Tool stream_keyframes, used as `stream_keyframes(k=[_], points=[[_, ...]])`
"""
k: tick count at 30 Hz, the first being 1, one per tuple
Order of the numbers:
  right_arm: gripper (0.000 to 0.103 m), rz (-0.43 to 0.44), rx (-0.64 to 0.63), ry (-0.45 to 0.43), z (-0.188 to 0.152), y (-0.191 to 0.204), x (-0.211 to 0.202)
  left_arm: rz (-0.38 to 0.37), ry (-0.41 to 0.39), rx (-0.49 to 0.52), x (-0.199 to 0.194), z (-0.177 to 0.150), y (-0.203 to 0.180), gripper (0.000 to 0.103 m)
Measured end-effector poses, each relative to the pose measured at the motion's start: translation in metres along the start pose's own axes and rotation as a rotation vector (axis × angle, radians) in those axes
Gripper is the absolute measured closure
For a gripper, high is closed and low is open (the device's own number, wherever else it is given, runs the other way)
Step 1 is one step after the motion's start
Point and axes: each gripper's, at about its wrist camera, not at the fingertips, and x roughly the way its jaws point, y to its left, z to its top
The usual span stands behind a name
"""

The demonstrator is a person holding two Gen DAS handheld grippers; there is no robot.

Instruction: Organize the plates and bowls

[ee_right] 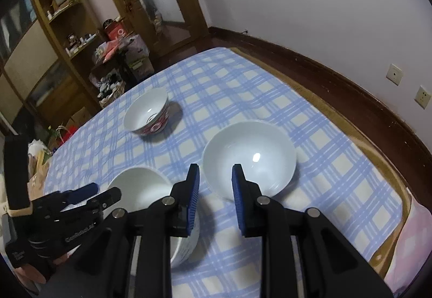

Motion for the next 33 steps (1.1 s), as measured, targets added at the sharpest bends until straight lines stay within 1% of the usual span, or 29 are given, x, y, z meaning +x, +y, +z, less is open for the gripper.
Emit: stream_keyframes(k=[2,3,5,6,7,8,9,10,11,13,15,17,19,22,30,33], points=[[0.076,-0.001,0.005,-0.003,0.003,-0.004,0.001,0.01,-0.012,0.007,-0.003,0.005,-0.001,0.05],[0.075,-0.004,0.008,-0.006,0.005,-0.007,0.001,0.001,-0.023,0.011,-0.006,0.009,-0.001,0.048],[0.061,-0.009,0.013,-0.014,0.007,-0.013,0.002,-0.005,-0.041,0.013,-0.01,0.017,-0.002,0.047],[0.06,-0.012,0.012,-0.023,0.009,-0.015,0.002,-0.009,-0.051,0.015,-0.011,0.021,-0.004,0.044],[0.06,-0.017,0.011,-0.026,0.01,-0.015,0.003,-0.013,-0.06,0.019,-0.012,0.025,-0.006,0.038],[0.057,-0.024,0.011,-0.028,0.011,-0.017,0.004,-0.023,-0.073,0.024,-0.013,0.032,-0.009,0.036],[0.054,-0.029,0.013,-0.03,0.013,-0.019,0.004,-0.033,-0.08,0.029,-0.013,0.035,-0.012,0.034],[0.046,-0.032,0.016,-0.033,0.014,-0.02,0.005,-0.045,-0.084,0.036,-0.013,0.04,-0.015,0.031],[0.042,-0.034,0.021,-0.039,0.016,-0.022,0.005,-0.057,-0.084,0.044,-0.012,0.044,-0.019,0.03],[0.042,-0.047,0.029,-0.04,0.017,-0.025,0.008,-0.087,-0.075,0.062,-0.006,0.053,-0.028,0.024],[0.038,-0.059,0.042,-0.032,0.019,-0.03,0.012,-0.11,-0.059,0.077,0.001,0.06,-0.036,0.024],[0.029,-0.055,0.058,-0.022,0.019,-0.034,0.016,-0.13,-0.046,0.092,0.009,0.065,-0.043,0.024],[0.025,-0.06,0.069,-0.017,0.018,-0.039,0.021,-0.154,-0.03,0.101,0.018,0.069,-0.051,0.023],[0.023,-0.08,0.078,-0.003,0.016,-0.047,0.028,-0.195,0.009,0.118,0.032,0.072,-0.06,0.023],[0.023,-0.082,0.13,0.039,0.01,-0.064,0.044,-0.241,0.103,0.148,0.068,0.072,-0.086,0.023],[0.023,-0.077,0.149,0.037,0.008,-0.069,0.047,-0.226,0.115,0.147,0.077,0.07,-0.093,0.023]])
